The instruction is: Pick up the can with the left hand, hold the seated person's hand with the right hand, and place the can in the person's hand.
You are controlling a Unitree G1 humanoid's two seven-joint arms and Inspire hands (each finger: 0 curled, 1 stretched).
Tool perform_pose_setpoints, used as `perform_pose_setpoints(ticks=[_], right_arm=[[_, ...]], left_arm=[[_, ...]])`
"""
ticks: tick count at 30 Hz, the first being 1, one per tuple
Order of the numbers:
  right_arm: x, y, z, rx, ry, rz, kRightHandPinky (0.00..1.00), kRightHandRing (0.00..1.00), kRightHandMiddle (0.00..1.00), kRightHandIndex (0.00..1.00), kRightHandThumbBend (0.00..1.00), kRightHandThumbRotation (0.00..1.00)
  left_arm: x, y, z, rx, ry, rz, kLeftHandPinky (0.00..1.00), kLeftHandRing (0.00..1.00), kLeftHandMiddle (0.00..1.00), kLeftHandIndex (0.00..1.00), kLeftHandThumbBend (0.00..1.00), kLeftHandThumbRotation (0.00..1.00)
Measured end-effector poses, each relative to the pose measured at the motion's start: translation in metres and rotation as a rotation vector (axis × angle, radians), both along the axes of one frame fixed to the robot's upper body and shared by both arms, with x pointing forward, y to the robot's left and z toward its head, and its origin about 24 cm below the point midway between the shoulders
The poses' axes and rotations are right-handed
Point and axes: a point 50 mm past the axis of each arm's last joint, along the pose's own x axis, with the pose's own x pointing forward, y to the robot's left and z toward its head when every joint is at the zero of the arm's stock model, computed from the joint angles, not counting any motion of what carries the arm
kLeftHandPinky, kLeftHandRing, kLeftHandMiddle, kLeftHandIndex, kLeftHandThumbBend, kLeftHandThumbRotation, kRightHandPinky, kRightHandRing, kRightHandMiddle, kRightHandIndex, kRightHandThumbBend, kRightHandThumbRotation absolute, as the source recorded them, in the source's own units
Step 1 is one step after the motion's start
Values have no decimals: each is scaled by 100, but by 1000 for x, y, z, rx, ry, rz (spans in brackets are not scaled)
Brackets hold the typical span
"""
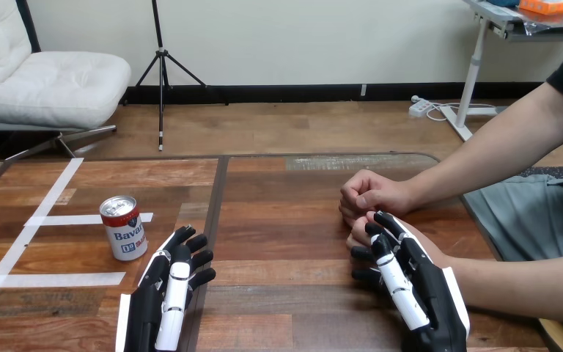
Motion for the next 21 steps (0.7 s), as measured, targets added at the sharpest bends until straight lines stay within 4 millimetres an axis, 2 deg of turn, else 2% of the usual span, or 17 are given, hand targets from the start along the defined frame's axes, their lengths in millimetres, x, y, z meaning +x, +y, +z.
perform_pose_setpoints(ticks=[21], right_arm=[[-1, 0, 0, -1, -8, 6, 78, 87, 88, 87, 51, 65]], left_arm=[[0, 0, 0, -1, 0, 1, 71, 77, 79, 80, 57, 77]])
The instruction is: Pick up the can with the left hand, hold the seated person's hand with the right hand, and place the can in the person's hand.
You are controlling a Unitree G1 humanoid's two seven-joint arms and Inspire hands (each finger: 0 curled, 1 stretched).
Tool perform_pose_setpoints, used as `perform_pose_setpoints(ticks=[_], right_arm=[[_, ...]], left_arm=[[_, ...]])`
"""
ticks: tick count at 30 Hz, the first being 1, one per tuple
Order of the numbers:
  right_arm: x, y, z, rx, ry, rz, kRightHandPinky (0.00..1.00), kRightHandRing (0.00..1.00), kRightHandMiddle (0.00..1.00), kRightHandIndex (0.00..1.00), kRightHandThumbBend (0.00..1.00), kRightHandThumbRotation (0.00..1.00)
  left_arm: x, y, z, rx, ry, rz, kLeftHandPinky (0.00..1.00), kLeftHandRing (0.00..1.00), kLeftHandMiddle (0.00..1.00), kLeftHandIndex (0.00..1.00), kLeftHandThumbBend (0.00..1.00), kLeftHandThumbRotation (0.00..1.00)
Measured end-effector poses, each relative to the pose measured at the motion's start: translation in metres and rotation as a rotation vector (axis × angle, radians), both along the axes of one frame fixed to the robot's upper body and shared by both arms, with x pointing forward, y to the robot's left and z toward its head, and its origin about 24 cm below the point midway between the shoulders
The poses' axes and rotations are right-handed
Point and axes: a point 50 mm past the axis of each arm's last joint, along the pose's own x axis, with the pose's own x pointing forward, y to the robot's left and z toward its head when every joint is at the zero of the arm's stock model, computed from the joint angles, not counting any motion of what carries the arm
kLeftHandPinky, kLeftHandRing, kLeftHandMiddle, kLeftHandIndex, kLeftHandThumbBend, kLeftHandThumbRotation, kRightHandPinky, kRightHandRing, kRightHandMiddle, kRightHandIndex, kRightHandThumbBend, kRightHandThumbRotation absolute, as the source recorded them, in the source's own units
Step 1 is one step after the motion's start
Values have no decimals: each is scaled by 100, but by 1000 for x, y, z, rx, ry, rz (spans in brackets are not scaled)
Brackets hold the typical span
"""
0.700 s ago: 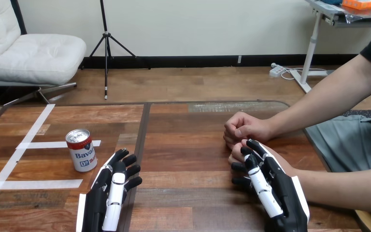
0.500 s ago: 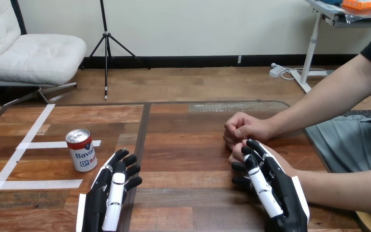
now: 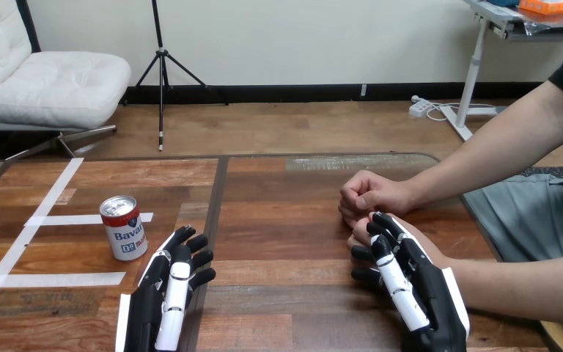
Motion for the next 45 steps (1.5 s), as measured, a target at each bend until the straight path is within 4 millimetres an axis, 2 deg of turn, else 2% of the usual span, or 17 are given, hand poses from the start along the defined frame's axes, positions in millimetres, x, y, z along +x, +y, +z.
perform_pose_setpoints(ticks=[22, 34, 45], right_arm=[[-5, 1, 4, -30, -61, -6, 78, 86, 88, 86, 52, 65], [-3, 1, 6, -29, -77, -12, 78, 87, 89, 87, 51, 64], [-3, 1, 6, -30, -77, -11, 78, 87, 89, 87, 51, 64]], left_arm=[[0, 0, 0, -1, 0, 0, 72, 77, 79, 80, 57, 77], [0, 0, 0, 0, -3, -2, 71, 76, 79, 80, 53, 76], [1, -1, 8, 45, -63, -9, 71, 76, 79, 80, 51, 76]])
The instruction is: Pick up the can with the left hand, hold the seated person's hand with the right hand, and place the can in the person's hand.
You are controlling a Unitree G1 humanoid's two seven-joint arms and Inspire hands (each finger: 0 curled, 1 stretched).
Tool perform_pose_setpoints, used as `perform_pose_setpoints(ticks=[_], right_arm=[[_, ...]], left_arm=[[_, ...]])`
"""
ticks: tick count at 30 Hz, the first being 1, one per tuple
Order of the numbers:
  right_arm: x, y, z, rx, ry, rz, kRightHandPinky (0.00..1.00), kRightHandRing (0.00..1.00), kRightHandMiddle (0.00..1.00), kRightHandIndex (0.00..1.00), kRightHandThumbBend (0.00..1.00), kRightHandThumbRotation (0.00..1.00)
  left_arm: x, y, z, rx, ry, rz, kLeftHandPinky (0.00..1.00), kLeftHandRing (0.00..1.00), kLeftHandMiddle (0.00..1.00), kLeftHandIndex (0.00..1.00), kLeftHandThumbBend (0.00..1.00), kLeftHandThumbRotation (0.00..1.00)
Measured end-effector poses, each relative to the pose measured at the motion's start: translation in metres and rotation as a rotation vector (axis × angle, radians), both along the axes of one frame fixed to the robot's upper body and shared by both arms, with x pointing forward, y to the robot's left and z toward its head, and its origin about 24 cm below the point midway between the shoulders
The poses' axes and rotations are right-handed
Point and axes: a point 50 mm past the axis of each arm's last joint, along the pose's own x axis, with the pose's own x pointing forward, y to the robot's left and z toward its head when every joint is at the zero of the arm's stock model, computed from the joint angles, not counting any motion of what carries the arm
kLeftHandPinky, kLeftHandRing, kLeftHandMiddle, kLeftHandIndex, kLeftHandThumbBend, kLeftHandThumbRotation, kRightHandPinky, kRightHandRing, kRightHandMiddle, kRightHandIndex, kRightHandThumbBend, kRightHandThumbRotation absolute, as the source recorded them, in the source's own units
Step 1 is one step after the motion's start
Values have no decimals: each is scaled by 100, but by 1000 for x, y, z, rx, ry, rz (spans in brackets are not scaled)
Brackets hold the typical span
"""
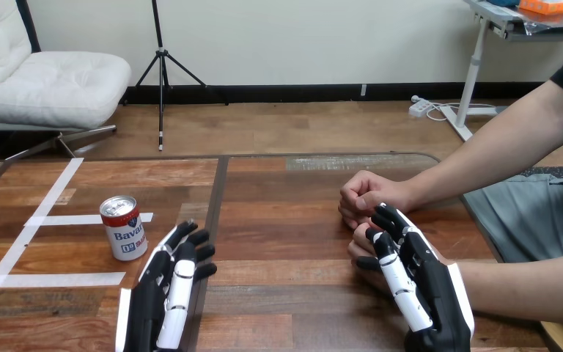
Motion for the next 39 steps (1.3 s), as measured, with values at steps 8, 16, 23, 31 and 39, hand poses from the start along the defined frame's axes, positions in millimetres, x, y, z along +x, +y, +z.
perform_pose_setpoints(ticks=[8, 16, 23, 31, 39], right_arm=[[0, 0, 0, 0, 0, 1, 77, 86, 89, 87, 52, 63], [0, 0, 0, 0, 0, 1, 77, 86, 89, 87, 53, 62], [0, 0, 0, 0, 0, 1, 77, 86, 89, 87, 53, 62], [0, 0, 0, -1, 0, 0, 77, 86, 89, 87, 53, 62], [0, 0, 0, -3, 0, -1, 77, 86, 89, 87, 53, 63]], left_arm=[[2, 0, 11, 36, -70, 4, 70, 76, 79, 80, 51, 77], [4, -1, 24, 69, -157, 9, 71, 78, 80, 81, 52, 76], [5, -1, 36, 101, -220, 19, 72, 79, 82, 82, 54, 71], [6, 0, 44, 118, -264, 40, 74, 81, 83, 83, 57, 64], [7, 2, 50, 143, -287, 69, 76, 83, 84, 83, 59, 60]])
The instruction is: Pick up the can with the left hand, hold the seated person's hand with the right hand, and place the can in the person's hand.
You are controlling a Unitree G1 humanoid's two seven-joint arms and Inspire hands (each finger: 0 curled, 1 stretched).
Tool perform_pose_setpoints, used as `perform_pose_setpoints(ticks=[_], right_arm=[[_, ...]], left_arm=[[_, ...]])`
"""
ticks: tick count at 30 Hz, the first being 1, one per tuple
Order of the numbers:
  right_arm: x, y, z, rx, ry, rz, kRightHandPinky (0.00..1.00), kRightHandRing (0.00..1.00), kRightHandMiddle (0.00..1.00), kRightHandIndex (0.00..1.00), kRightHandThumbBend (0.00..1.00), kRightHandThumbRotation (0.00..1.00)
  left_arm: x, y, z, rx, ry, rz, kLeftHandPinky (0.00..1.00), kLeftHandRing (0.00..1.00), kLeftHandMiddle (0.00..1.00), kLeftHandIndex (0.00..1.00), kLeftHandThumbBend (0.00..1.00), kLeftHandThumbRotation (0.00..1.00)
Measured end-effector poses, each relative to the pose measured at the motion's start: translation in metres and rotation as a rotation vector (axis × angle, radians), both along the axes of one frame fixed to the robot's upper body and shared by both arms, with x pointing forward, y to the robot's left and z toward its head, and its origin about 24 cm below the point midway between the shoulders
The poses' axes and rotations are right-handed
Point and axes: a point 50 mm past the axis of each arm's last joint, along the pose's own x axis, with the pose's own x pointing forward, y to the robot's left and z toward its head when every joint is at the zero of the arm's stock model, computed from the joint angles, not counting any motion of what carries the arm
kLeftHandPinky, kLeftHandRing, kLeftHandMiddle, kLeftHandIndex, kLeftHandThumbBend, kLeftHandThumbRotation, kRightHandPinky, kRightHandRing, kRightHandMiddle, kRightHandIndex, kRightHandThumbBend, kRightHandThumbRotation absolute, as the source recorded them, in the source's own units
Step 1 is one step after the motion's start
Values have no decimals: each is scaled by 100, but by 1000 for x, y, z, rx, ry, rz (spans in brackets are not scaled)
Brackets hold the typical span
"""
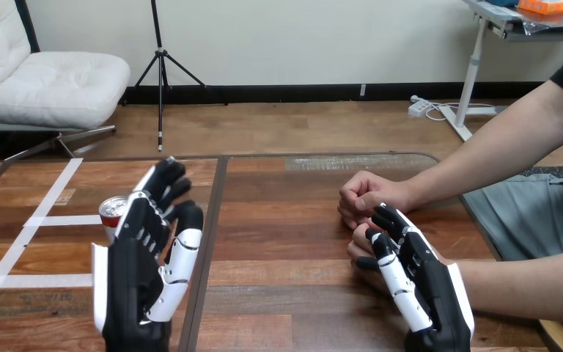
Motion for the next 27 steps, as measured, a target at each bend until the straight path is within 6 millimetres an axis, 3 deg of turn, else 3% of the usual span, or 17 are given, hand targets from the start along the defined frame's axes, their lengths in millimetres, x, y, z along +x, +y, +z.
perform_pose_setpoints(ticks=[16, 27], right_arm=[[0, 0, 0, -9, 0, -1, 77, 86, 88, 87, 54, 65], [0, 0, 0, -14, 0, -5, 76, 85, 88, 86, 55, 66]], left_arm=[[-1, 12, 6, 80, -31, 110, 78, 85, 86, 86, 59, 50], [-4, 21, 8, 135, -51, 215, 91, 94, 94, 91, 59, 42]])
